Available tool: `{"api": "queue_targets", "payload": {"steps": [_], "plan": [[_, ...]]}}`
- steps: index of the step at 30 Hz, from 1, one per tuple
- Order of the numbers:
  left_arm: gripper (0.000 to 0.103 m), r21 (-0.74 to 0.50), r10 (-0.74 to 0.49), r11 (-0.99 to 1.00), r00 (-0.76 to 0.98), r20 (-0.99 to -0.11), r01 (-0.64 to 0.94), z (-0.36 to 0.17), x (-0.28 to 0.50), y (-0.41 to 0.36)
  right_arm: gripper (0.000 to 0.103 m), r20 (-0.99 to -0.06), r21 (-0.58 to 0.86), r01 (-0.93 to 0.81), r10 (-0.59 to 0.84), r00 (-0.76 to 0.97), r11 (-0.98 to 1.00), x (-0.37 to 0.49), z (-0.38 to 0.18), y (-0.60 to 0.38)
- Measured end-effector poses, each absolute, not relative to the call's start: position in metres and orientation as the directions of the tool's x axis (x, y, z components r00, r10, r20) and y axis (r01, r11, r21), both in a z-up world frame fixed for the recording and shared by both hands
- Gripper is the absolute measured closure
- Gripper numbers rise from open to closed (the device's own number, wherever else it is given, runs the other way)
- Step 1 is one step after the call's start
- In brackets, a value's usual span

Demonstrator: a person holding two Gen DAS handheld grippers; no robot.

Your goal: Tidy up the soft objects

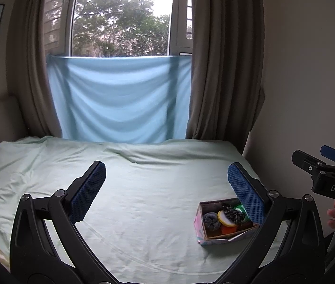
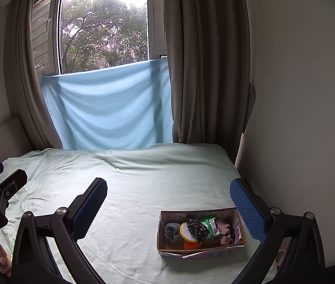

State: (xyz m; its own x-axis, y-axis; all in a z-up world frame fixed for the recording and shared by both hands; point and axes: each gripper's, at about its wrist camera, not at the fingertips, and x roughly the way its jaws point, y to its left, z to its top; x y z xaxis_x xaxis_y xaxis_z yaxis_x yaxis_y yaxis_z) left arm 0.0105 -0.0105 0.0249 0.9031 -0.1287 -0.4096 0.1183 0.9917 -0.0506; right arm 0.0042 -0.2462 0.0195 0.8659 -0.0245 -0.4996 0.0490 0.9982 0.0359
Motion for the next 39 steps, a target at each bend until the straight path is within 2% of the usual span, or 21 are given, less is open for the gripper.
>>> {"api": "queue_targets", "payload": {"steps": [39], "plan": [[0.000,-0.072,-0.141,0.990,0.899,-0.415,0.121,0.025,0.015,-0.009,0.000,-0.497,0.042,0.039,-0.013,0.868,0.998,0.011,0.025,-0.259]]}}
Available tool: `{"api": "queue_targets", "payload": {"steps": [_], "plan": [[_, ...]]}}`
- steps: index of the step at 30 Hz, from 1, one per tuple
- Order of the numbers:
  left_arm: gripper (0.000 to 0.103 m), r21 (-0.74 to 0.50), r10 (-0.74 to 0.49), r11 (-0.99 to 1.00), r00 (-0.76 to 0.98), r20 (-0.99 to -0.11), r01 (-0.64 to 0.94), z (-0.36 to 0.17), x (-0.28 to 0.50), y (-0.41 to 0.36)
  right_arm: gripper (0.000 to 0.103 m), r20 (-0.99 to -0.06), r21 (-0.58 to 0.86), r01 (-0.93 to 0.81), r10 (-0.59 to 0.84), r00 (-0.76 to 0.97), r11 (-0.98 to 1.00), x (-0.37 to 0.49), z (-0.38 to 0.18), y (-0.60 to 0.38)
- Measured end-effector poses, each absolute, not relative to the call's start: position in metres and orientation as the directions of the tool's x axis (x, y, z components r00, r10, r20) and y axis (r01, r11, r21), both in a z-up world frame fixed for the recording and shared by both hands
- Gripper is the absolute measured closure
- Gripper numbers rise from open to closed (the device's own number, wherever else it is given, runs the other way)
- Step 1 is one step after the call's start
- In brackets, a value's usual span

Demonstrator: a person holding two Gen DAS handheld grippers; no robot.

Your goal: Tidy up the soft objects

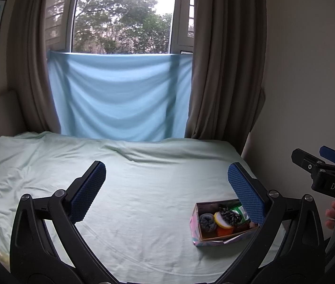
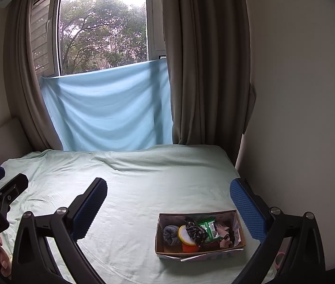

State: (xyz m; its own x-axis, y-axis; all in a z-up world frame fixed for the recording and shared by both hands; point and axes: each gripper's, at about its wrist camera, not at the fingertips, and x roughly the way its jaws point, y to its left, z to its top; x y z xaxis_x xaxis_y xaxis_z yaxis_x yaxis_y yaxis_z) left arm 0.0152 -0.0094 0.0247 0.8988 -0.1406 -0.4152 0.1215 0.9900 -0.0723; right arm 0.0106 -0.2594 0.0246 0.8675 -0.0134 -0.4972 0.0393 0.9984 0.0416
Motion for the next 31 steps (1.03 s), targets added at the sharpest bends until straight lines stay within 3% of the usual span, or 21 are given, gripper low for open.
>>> {"api": "queue_targets", "payload": {"steps": [31], "plan": [[0.000,-0.071,-0.109,0.994,0.910,-0.400,0.088,0.0259,0.0151,-0.0095,0.000,-0.498,0.042,0.036,-0.011,0.867,0.998,0.0174,0.0263,-0.2558]]}}
